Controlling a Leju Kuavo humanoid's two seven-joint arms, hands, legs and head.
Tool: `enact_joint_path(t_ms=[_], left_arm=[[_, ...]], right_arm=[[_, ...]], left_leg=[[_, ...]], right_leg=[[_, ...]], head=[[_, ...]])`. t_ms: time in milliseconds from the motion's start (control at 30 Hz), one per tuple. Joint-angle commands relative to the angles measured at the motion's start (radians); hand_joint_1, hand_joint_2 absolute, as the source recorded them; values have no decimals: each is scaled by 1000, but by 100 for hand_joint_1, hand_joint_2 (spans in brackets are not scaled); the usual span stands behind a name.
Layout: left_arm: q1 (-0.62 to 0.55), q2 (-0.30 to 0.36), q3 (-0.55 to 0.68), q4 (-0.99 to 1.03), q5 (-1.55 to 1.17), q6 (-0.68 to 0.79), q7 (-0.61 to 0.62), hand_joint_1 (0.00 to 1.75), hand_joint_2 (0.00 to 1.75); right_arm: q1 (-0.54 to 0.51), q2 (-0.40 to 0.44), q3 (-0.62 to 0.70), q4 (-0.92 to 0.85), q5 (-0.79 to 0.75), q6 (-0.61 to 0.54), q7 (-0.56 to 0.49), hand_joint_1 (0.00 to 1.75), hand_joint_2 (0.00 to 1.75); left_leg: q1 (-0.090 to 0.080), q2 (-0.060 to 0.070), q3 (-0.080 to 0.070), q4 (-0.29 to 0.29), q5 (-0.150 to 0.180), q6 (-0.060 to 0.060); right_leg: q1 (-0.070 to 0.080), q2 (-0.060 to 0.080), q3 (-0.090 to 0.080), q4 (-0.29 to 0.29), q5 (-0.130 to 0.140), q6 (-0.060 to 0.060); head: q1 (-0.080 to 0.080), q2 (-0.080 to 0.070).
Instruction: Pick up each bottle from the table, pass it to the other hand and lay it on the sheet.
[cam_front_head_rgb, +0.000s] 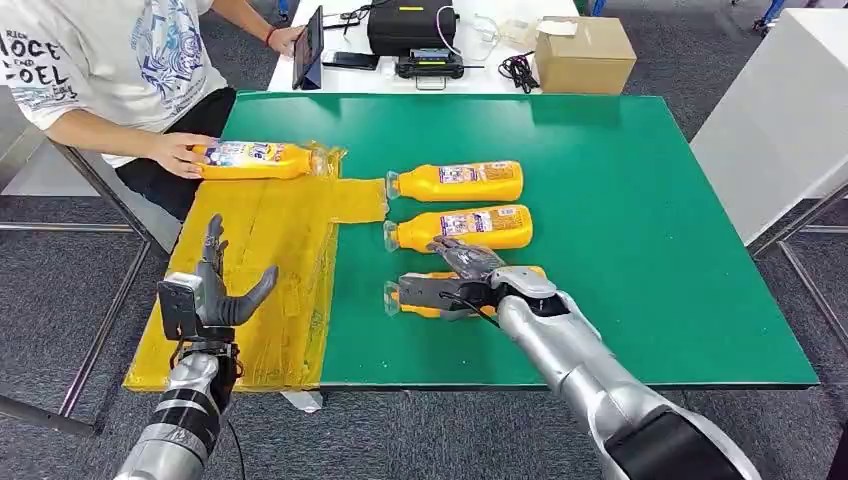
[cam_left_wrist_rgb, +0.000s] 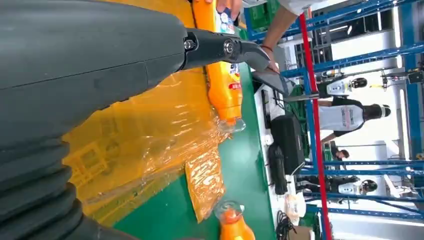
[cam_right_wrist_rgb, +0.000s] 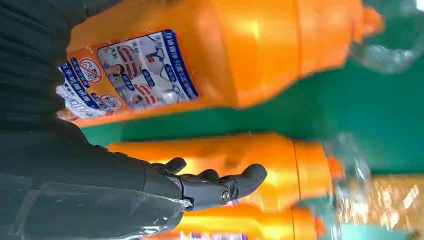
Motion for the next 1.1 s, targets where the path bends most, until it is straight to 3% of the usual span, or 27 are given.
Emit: enact_joint_path(t_ms=[33, 267, 700, 800, 1100], left_arm=[[-39, 3, -19, 62, 5, -1, -18, 0, 175], [-51, -2, -37, 96, 5, -14, -18, 0, 175], [-55, -3, -43, 113, 9, -1, -18, 0, 175], [-60, -9, -48, 123, 19, -5, -18, 0, 175], [-60, -8, -48, 124, 18, -5, -18, 0, 175]], right_arm=[[-91, -35, 109, 122, -6, 32, -6, 0, 175], [-91, -80, 162, 123, -69, 130, -30, 0, 175], [-71, -120, 194, 96, -92, 115, -24, 0, 175], [-56, -219, 296, 14, -166, 158, 24, 0, 175], [-57, -217, 300, 13, -166, 160, 27, 0, 175]], left_leg=[[1, 1, 3, 1, -2, -2], [1, 0, 4, 1, -2, -2], [0, -1, 3, 1, -1, -1], [1, -2, 2, 0, 0, -1], [1, 0, 5, 0, -2, -2]], right_leg=[[1, 0, 4, 1, -2, -2], [1, -1, 4, 1, -2, -2], [1, -2, 3, 0, -2, -2], [1, -2, 2, -1, -1, -1], [1, -1, 5, 0, -2, -2]], head=[[0, 0], [0, 0], [0, 0], [0, 0], [0, 0]])
